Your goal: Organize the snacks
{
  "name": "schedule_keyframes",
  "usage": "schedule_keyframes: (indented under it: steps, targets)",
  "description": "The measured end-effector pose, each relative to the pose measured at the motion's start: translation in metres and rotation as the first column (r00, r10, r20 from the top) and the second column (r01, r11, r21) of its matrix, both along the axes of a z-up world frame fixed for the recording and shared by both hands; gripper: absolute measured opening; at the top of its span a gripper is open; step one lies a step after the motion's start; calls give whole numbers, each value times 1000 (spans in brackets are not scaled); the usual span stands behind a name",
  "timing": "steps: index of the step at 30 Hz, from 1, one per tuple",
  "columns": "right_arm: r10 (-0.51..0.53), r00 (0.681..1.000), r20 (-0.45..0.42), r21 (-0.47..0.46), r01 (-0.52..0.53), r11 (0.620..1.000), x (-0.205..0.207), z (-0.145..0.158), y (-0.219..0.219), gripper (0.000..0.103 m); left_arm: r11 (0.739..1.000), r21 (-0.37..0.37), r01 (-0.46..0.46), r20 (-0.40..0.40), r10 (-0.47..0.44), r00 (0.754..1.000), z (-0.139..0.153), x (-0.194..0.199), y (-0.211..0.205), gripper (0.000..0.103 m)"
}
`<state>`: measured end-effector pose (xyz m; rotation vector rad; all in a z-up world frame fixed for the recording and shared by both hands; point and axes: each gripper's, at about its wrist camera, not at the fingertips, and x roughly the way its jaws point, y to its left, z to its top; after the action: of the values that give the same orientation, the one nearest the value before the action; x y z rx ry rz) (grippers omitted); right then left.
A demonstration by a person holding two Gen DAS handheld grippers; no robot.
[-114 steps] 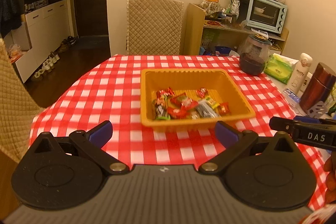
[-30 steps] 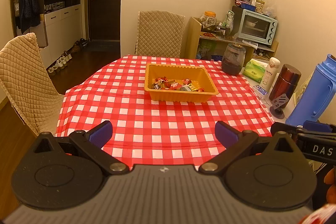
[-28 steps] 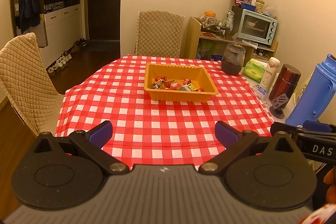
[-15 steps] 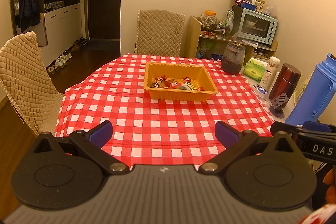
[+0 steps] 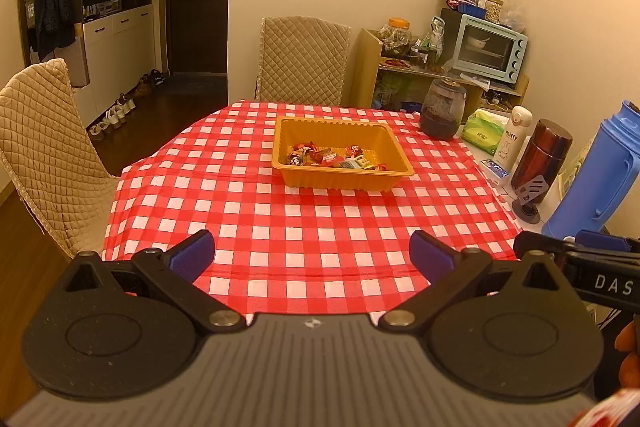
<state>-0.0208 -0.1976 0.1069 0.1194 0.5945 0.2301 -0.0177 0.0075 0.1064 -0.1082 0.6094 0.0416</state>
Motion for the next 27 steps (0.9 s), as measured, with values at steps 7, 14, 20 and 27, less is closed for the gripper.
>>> schedule_keyframes:
  steps: [7, 14, 20, 27]
  targets:
    - [-1, 1000, 0, 4, 1, 1000, 0, -3, -1, 88, 1000, 0, 0, -1, 0, 1000, -2, -1, -2, 103]
    - [1, 1000, -1, 3, -1, 1000, 0, -3, -2, 88, 1000, -2, 1, -3, -1, 1000, -5, -2, -5, 103]
    - [0, 1000, -1, 4, 0, 1000, 0, -3, -2, 88, 1000, -2, 0, -5, 0, 1000, -7, -1, -7, 103]
    - [-1, 1000, -3, 6, 1, 1000, -1, -6, -2, 88, 1000, -3, 1, -5, -1, 1000, -8, -2, -7, 103]
